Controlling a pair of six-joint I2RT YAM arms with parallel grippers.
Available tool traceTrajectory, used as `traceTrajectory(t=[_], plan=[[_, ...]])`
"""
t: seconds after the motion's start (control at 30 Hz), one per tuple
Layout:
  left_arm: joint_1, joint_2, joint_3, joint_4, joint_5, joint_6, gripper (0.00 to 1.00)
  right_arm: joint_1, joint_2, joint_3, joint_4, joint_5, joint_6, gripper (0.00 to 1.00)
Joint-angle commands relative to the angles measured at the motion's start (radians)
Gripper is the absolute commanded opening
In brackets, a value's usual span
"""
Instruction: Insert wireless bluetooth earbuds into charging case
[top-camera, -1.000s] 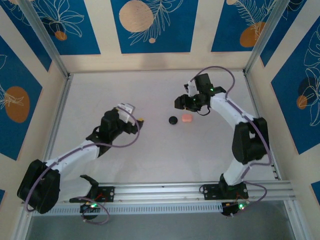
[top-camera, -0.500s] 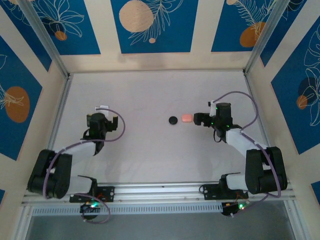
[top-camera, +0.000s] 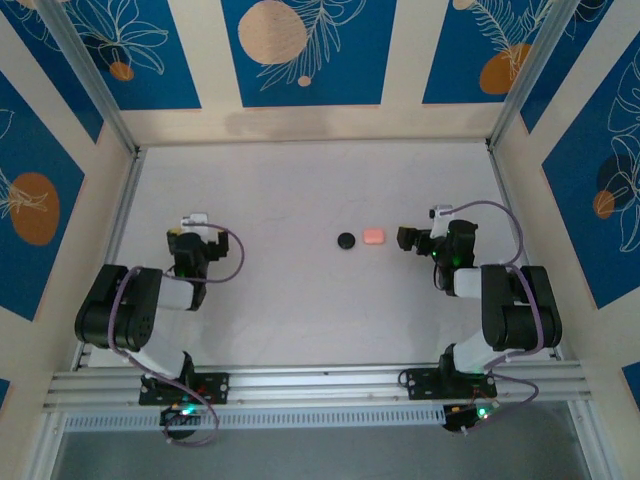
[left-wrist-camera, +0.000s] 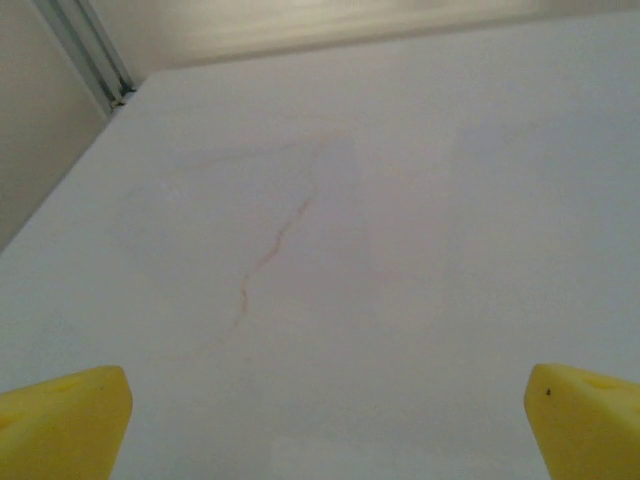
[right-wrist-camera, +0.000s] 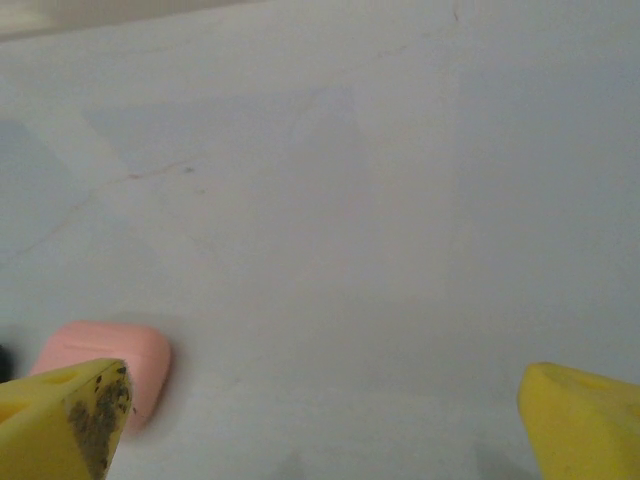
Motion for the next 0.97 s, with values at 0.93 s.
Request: traceTrajectory(t=[0.93], plan=[[0.013,-0.018,0.007,0.0,0.09,-0.007,1.0,0.007,0.001,-0.003,0.085,-0.032,-0.02,0.99]])
